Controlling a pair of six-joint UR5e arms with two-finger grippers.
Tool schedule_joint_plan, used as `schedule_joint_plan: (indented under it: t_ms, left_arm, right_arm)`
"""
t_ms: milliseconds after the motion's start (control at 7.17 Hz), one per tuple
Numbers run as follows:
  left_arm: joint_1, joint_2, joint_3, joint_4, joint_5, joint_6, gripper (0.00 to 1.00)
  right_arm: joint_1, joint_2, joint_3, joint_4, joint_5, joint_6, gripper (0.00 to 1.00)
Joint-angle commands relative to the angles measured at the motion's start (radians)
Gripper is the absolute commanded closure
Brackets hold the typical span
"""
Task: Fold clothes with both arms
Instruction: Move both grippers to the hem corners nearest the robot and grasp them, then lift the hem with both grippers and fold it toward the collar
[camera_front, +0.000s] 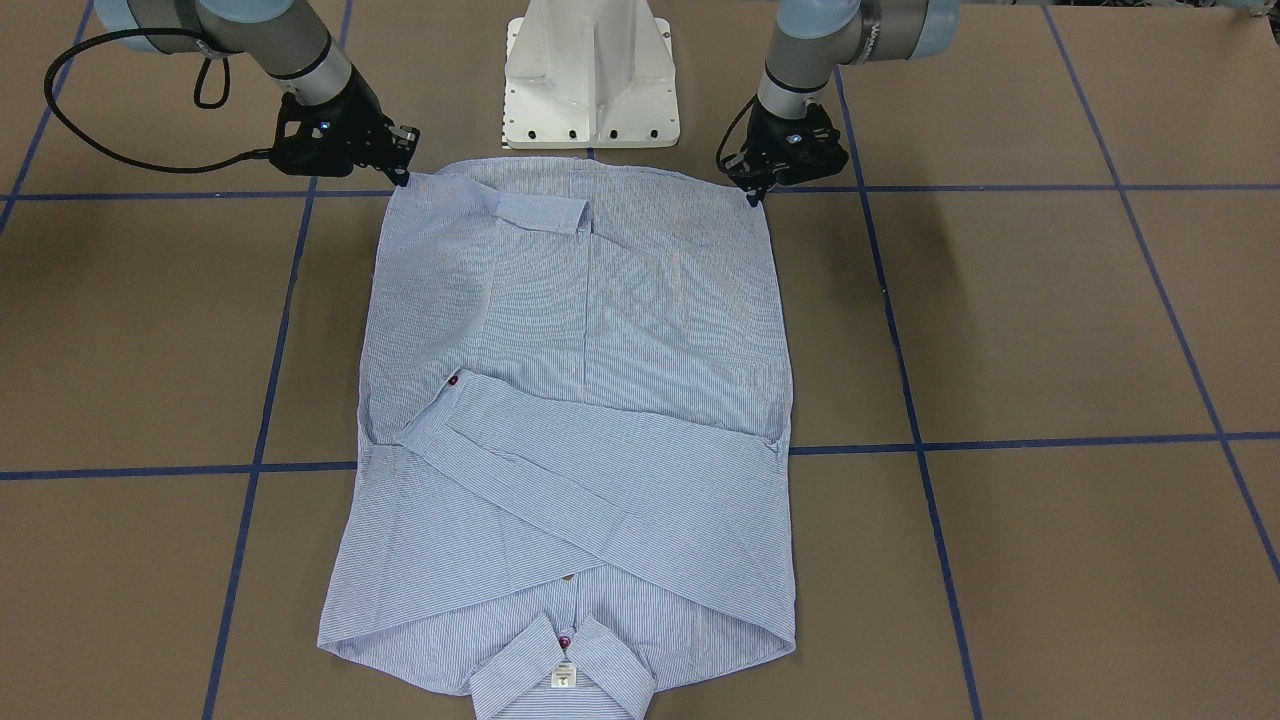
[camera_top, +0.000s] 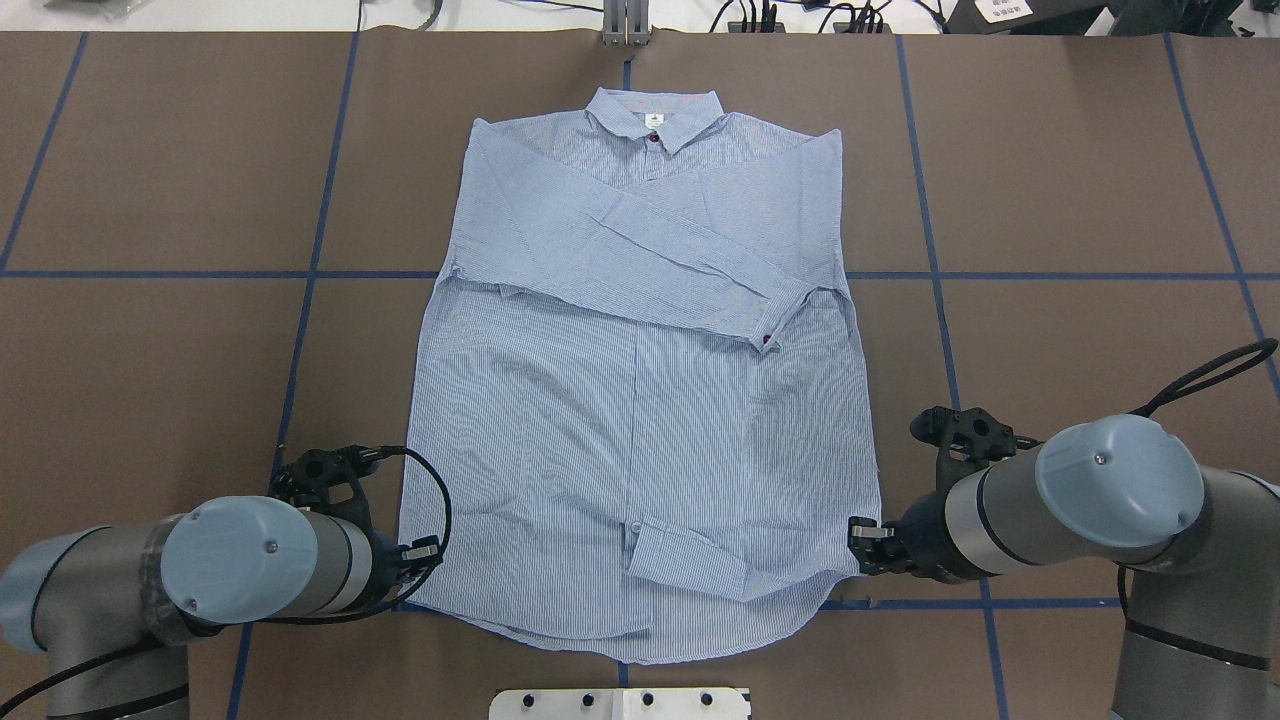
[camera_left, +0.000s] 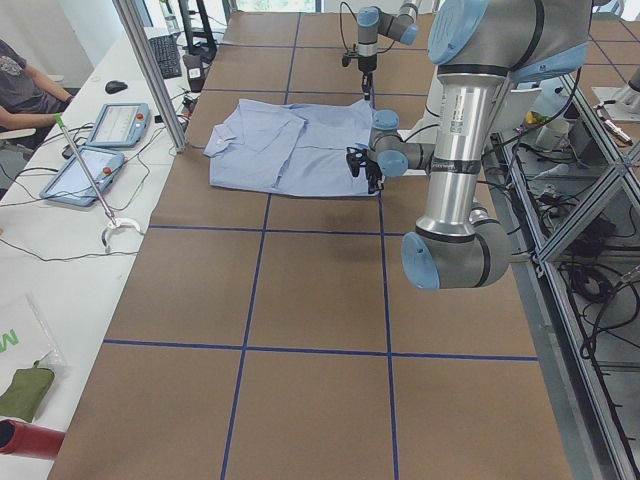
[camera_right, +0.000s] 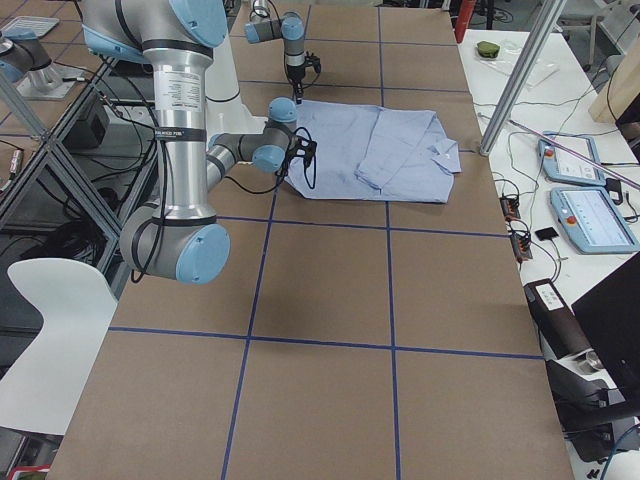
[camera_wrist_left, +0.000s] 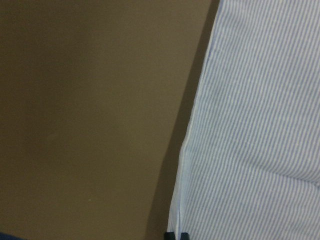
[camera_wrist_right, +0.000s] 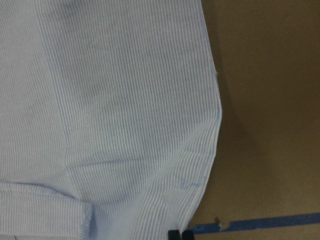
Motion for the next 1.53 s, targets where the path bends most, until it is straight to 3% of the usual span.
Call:
schedule_joint_plan:
  t_ms: [0, 279, 837, 1116, 1395]
  left_arm:
    - [0.001, -0.001, -0.142, 0.170, -0.003, 0.001, 1.00]
    - [0.010, -0.006, -0.230, 0.263, -0.011, 0.001, 1.00]
    - [0.137, -0.007, -0.382, 0.372, -0.033, -0.003, 1.00]
    - [0.134, -0.015, -0.401, 0.376, -0.034, -0.011, 1.00]
    - [0.061, -0.039, -0.384, 0.372, -0.034, 0.009, 1.00]
  right_arm:
    - [0.009, -0.002, 0.029, 0.003, 0.037, -0.002, 1.00]
    - [0.009, -0.003, 0.080, 0.004, 0.094, -0.002, 1.00]
    - [-0.003, -0.008, 0.153, 0.006, 0.238, -0.002, 1.00]
    - [0.004, 0.000, 0.160, 0.006, 0.260, -0.002, 1.00]
    - [0.090, 0.020, 0.119, 0.006, 0.260, -0.014, 1.00]
